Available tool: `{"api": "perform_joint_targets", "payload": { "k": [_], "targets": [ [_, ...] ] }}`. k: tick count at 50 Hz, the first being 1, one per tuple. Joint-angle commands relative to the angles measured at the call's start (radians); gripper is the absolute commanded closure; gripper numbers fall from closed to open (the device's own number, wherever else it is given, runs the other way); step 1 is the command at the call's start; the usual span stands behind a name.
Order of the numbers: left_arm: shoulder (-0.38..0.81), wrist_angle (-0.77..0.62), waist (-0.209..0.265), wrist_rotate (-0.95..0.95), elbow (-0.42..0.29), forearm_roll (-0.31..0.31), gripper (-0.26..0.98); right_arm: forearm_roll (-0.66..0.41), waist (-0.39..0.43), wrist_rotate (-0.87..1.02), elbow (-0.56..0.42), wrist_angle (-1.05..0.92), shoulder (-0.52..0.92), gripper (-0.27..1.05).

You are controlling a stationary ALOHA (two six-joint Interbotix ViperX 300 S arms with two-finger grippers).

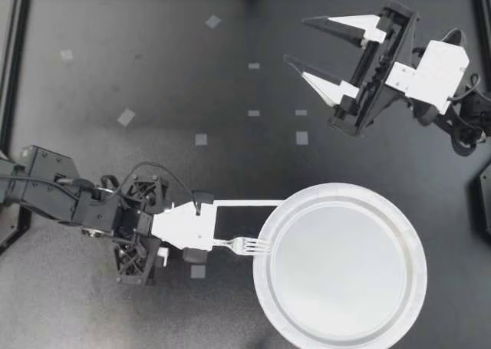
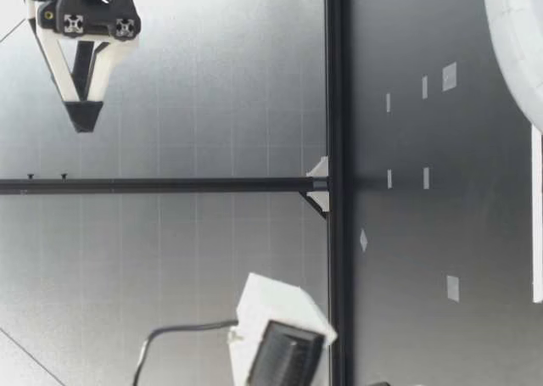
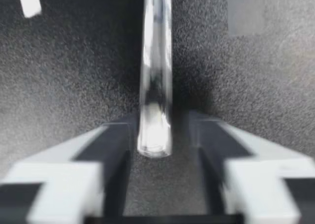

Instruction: Pick up the fork and place it on the plate.

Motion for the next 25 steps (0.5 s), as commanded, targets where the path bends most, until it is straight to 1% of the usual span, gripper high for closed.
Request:
{"api": "perform_joint_targets", "payload": {
  "k": [1, 4, 9, 20, 25],
  "targets": [
    [-0.011, 0.006, -0.002, 0.0, -0.026, -0.003, 0.17, 0.0, 0.002, 0.002, -0.009, -0.014, -0.026, 0.16],
    [-0.011, 0.006, -0.002, 0.0, -0.029, -0.005, 0.15, 0.002, 0.002, 0.002, -0.008, -0.015, -0.029, 0.16],
    [-0.015, 0.006, -0.002, 0.002, -0.032, -0.008, 0.15, 0.002, 0.003, 0.002, -0.003, -0.014, -0.034, 0.16],
    [-0.067, 0.009, -0.002, 0.006, -0.055, -0.008, 0.14, 0.0, 0.002, 0.025, 0.003, -0.009, -0.037, 0.16],
    [-0.098, 0.084, -0.002, 0.006, -0.083, -0.003, 0.14, 0.0, 0.003, 0.025, 0.003, -0.009, -0.038, 0.16]
  ]
}}
